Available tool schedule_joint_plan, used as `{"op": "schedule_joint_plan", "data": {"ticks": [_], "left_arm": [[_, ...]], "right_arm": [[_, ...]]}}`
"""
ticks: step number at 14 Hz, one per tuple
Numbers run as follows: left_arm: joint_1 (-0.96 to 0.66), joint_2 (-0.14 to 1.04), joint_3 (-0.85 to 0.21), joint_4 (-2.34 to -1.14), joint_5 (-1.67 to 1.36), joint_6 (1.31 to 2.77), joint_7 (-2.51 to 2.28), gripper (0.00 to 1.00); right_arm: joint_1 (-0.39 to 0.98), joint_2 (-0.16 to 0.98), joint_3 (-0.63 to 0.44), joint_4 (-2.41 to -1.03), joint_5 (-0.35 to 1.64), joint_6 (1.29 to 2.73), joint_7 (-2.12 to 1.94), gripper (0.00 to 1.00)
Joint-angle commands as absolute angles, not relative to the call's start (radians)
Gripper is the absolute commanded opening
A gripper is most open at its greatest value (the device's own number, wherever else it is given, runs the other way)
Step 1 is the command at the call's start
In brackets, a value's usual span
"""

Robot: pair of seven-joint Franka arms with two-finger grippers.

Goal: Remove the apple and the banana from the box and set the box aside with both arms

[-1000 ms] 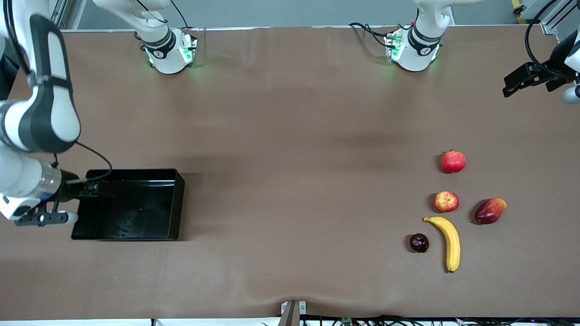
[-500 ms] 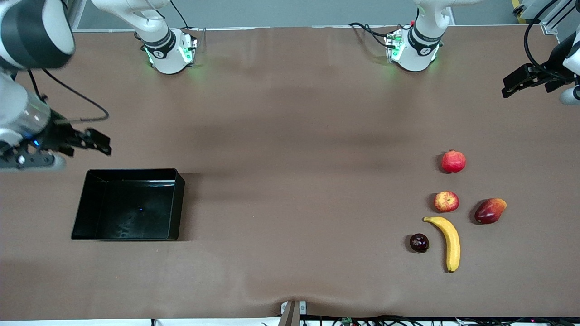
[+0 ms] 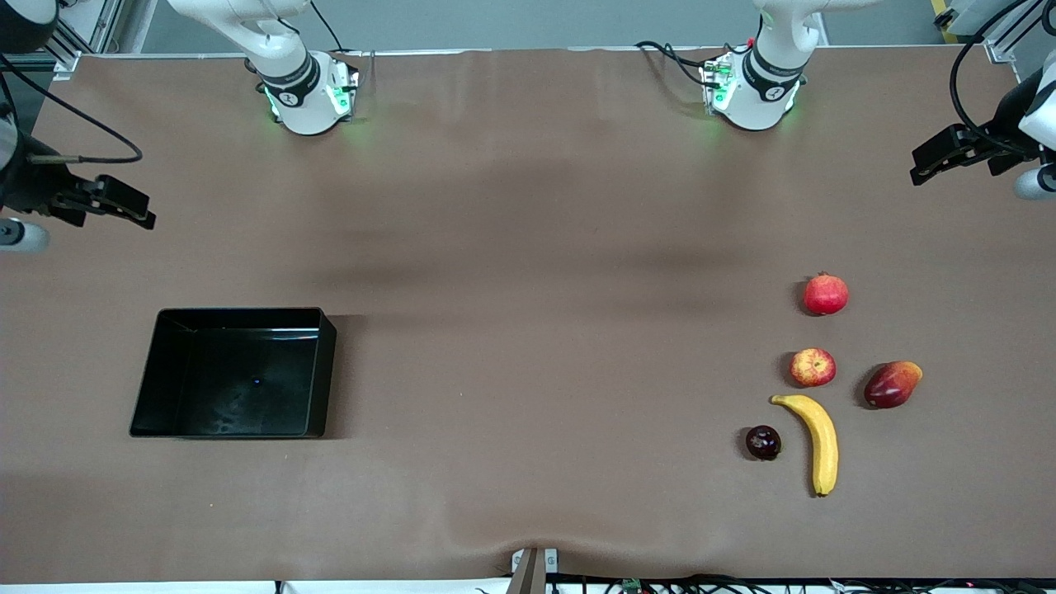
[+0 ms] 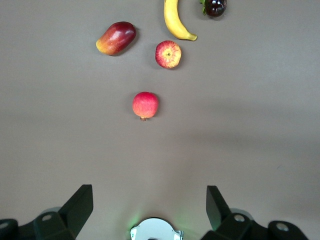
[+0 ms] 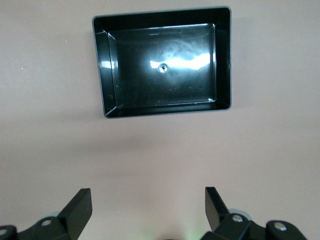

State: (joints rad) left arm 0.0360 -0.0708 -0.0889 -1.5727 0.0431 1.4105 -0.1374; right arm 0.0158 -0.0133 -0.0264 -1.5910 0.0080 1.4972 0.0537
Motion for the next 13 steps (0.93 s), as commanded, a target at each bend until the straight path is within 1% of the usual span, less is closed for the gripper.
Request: {"op": "schedule_joint_plan", "data": {"ticks": [1, 13], "left_arm": [[0.037, -0.075, -0.087, -1.575, 0.026, 1.424, -0.127, 1.00], [0.048, -0.087, -0.084, -1.577, 0.028, 1.424, -0.127, 1.00]], "right_arm": [[0.000, -0.031, -0.014, -1.585, -0.005, 1.480, 0.052, 1.00], [0.000, -0.031, -0.021, -1.537, -0.005, 1.459, 0.034, 1.00]]}}
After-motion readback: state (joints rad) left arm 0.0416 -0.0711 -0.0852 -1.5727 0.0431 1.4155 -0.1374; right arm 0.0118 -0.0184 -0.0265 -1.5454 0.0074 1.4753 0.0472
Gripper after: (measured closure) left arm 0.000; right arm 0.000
